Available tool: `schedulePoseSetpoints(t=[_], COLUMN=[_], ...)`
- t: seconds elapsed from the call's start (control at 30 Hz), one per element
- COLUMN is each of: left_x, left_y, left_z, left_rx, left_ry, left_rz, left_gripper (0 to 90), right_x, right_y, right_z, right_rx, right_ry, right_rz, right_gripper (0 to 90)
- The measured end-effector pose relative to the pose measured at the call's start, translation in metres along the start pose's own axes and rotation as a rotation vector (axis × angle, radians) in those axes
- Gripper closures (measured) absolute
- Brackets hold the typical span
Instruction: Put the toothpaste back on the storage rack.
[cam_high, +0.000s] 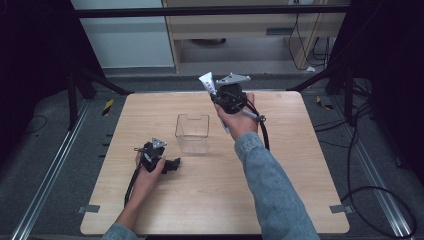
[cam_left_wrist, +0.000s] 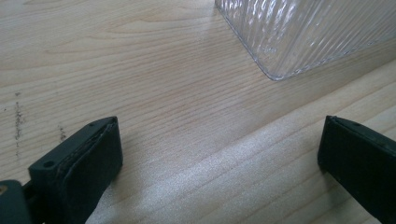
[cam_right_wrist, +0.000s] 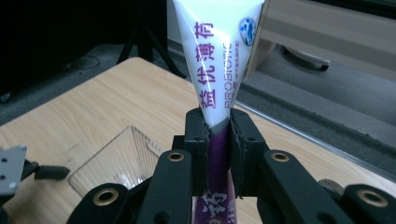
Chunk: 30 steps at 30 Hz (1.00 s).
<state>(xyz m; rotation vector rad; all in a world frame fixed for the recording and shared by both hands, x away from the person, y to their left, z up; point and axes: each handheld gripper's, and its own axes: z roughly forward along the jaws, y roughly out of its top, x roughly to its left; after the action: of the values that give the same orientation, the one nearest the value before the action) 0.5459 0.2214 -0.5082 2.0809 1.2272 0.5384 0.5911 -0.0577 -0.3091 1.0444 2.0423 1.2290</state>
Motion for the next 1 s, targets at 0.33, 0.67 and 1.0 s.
schedulePoseSetpoints(t=[0.33, 0.67, 1.0], left_x=[0.000, 0.000, 0.001], left_y=[0.000, 0.000, 0.001], left_z=[0.000, 0.000, 0.001], left_rx=[-0.001, -0.001, 0.000], left_ry=[0.001, 0.001, 0.002], left_rz=[-0.003, -0.003, -0.003], left_gripper=[0.0, 0.0, 0.0], right_x=[0.000, 0.002, 0.007], right_y=[0.009, 0.029, 0.036], right_z=[0.006, 0.012, 0.025], right_rx=[-0.018, -0.066, -0.108], right_ry=[-0.010, -0.020, -0.025], right_rz=[0.023, 0.030, 0.055], right_gripper=[78.8, 78.8, 78.8])
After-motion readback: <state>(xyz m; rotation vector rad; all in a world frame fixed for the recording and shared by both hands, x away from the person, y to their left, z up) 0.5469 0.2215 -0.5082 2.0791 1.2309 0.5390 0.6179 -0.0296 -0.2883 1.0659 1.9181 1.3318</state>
